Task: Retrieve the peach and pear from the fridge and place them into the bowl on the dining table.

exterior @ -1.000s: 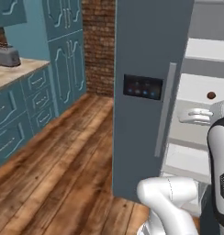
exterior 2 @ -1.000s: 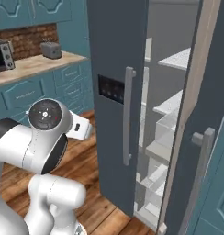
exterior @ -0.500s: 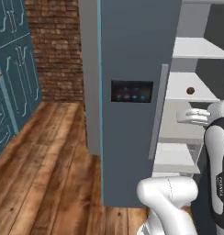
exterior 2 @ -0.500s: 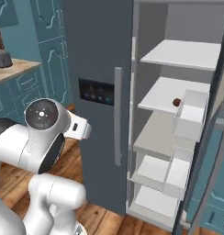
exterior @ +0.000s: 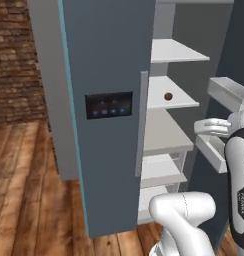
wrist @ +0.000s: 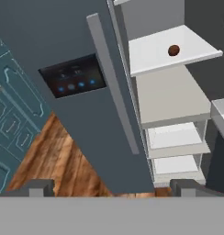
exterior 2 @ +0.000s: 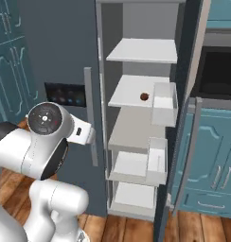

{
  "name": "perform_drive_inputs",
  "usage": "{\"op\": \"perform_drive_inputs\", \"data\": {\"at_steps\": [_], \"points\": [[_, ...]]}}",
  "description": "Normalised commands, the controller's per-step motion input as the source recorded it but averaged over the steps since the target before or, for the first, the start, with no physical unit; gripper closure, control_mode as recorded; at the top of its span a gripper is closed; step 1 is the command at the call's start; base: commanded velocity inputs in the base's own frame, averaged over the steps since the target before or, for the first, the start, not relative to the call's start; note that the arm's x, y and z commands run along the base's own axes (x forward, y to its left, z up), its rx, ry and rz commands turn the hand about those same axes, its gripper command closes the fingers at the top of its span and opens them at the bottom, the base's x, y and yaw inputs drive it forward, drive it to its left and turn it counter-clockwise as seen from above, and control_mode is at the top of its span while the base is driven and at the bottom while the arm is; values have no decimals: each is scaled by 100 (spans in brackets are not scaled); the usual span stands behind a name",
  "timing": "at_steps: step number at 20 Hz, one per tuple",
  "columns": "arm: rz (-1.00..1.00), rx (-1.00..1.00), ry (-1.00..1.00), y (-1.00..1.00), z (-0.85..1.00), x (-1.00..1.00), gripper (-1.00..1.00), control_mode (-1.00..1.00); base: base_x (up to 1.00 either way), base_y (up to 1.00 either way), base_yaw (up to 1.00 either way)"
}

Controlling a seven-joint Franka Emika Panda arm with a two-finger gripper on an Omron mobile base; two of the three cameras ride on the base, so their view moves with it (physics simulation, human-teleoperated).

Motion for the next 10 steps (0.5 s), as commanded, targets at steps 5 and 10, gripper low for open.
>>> {"op": "perform_drive_inputs", "data": {"at_steps": [5, 10], "points": [[0, 0, 0, 0, 0, 0, -100, 100, 34, 0, -39], [0, 0, 0, 0, 0, 0, -100, 100, 38, 3, -23]]}}
